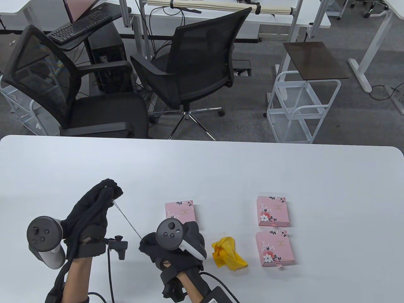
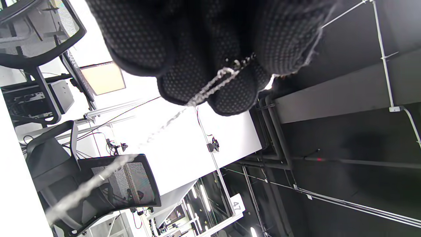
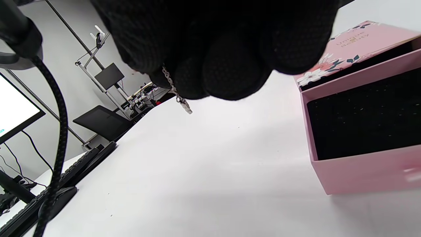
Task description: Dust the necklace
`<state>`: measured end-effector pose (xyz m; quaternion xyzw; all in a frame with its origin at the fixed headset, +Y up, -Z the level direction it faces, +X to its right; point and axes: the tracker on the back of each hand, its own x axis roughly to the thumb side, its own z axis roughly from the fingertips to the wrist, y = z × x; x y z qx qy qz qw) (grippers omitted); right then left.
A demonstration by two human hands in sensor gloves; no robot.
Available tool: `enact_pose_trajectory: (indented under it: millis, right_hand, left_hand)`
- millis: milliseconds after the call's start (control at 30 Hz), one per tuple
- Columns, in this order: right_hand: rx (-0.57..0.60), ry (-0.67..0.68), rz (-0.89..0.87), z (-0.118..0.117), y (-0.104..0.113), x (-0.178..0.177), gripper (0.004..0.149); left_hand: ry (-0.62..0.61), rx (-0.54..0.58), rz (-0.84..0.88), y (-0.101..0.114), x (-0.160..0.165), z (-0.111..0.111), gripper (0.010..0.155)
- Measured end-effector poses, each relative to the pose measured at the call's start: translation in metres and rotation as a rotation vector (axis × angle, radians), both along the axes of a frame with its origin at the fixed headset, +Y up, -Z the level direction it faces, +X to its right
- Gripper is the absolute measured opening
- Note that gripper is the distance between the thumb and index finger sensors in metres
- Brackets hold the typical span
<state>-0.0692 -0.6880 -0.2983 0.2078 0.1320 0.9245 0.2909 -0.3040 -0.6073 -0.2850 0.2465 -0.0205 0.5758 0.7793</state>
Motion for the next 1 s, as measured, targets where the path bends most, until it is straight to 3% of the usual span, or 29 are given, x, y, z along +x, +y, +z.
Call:
enact_pose_trajectory:
  millis: [167,300,433,567,667,767,1000]
  right_hand:
    - [0.004,-0.013,0.028,-0.001,0.001,0.003,0.036]
    - [0.028,-0.075,0.052,-0.006,0.012,0.022,0.046]
    - [0.092,-0.215,0.040,-0.013,0.026,0.063,0.048]
    - [0.135,-0.334,0.209,-0.018,0.028,0.112,0.047]
    - [0.148,-0.354,0.348,-0.014,0.016,0.140,0.044]
    - [0.072,-0.313,0.448,-0.008,-0.004,0.155,0.042]
    - [-0.080,-0.266,0.607,-0.007,-0.045,0.149,0.055]
  left_hand:
    - [-0.050,0.000,-0.021,0.003,0.006,0.001,0.038]
    - [-0.141,-0.021,-0.081,0.009,0.019,0.003,0.038]
    - [-0.166,-0.015,-0.113,0.010,0.029,0.004,0.038]
    - [-0.157,-0.037,-0.122,0.006,0.031,0.001,0.038]
    - [-0.156,-0.039,-0.109,0.006,0.030,0.001,0.038]
    - [-0.158,-0.036,-0.097,0.006,0.029,0.002,0.038]
    - [-0.188,-0.033,-0.097,0.007,0.036,0.003,0.038]
